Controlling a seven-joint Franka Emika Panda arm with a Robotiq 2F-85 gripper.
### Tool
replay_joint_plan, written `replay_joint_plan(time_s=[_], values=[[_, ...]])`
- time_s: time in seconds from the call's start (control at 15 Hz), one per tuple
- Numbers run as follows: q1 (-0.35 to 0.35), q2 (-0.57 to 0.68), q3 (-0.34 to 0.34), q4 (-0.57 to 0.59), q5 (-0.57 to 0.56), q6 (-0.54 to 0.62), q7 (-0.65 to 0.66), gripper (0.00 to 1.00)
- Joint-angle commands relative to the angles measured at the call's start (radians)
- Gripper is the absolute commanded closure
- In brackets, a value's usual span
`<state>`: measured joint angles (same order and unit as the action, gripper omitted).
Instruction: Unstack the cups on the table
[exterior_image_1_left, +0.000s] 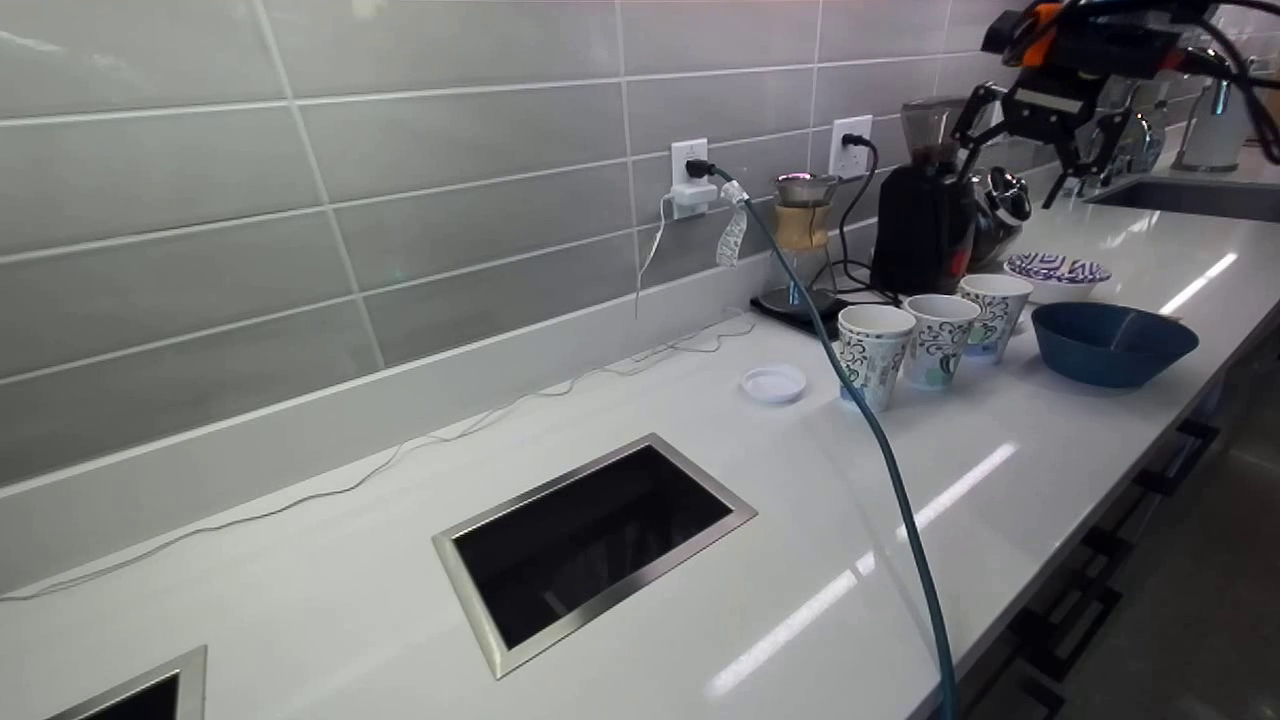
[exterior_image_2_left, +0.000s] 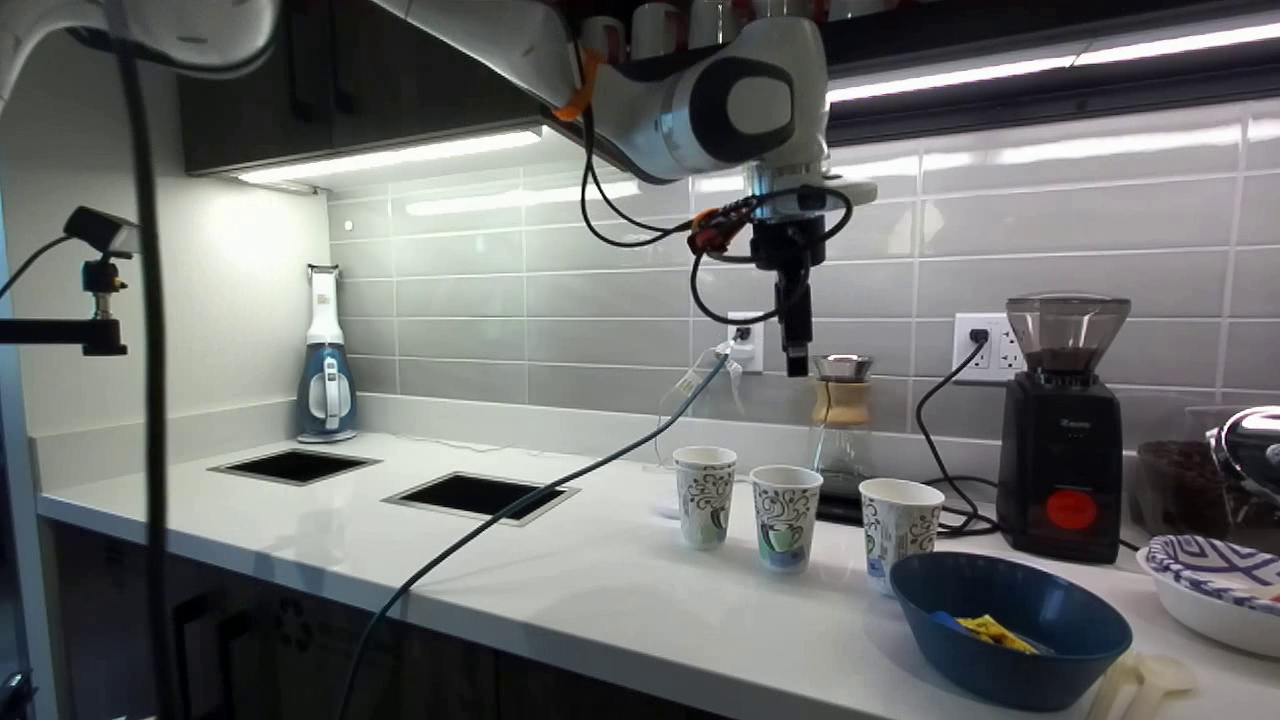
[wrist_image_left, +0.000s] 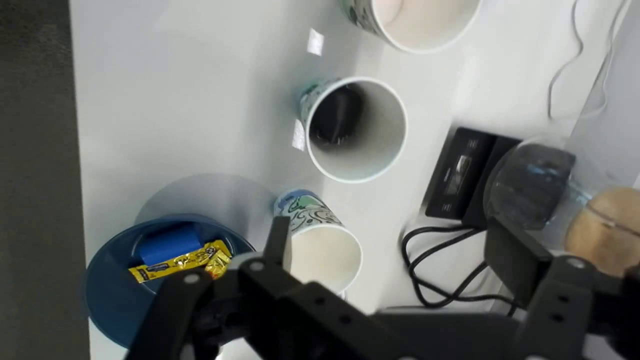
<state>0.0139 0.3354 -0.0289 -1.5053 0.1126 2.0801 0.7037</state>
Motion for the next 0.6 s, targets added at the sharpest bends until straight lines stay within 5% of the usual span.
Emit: replay_joint_plan(time_s=[0.0, 0.2, 0.4, 0.53], values=[[-0.034, -0.152, 0.011, -0.144, 0.066, -0.103, -0.222, 0.00], [-0.026, -0.185, 0.006, -0.188, 0.041, -0.184, -0.348, 0.00], [-0.005, -0.208, 0.005, -0.259, -0.027, -0.090, -0.369, 0.00], [-0.012, -0.167, 0.002, -0.197, -0.002, -0.134, -0.351, 0.00]])
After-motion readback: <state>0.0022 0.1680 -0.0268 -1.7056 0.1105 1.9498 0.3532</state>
